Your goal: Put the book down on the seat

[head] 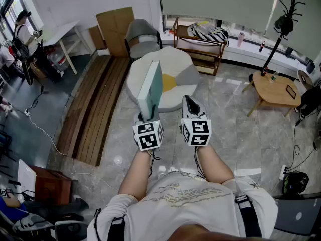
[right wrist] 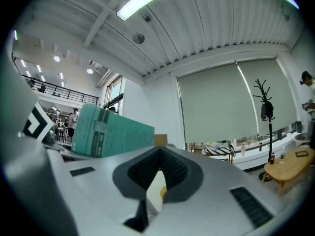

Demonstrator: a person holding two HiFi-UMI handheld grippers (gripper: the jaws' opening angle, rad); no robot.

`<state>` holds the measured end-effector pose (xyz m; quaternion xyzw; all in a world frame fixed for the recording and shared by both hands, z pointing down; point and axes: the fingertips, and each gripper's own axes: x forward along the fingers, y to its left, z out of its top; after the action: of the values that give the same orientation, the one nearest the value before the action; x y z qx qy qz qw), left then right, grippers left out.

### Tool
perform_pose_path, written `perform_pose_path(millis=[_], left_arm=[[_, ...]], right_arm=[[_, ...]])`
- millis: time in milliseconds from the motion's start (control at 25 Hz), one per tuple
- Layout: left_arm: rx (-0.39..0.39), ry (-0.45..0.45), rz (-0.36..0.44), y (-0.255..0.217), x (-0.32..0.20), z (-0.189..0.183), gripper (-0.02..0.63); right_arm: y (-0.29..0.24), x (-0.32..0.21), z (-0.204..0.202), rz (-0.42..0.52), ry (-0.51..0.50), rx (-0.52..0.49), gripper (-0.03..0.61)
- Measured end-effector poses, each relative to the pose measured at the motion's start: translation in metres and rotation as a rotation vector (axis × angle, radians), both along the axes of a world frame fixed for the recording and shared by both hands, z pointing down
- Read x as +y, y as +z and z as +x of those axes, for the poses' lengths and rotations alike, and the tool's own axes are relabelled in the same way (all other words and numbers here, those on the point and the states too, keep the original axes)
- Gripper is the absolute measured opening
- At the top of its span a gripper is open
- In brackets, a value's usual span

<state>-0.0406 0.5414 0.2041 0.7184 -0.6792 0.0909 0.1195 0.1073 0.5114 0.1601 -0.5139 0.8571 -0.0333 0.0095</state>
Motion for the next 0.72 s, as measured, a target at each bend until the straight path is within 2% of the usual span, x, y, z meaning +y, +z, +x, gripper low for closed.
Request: perform_pose_path(millis=[360, 560, 720], left_arm=[[0.002, 0.008, 0.001, 0.001, -0.015, -0.012, 0.158], [0.003, 0.014, 0.009, 0.0, -0.024, -0.02, 0.158], [0.014, 0.035, 0.01, 0.002, -0.028, -0.026, 0.158]], right_arm=[[0.009, -0.017, -0.016, -0.041, -0.021, -0.03, 0.026], [0.008, -0.024, -0.026, -0.037, -0.023, -0.06, 0.026], [0.009, -0.026, -0.037, -0.03, -0.013, -0.044, 0.026]])
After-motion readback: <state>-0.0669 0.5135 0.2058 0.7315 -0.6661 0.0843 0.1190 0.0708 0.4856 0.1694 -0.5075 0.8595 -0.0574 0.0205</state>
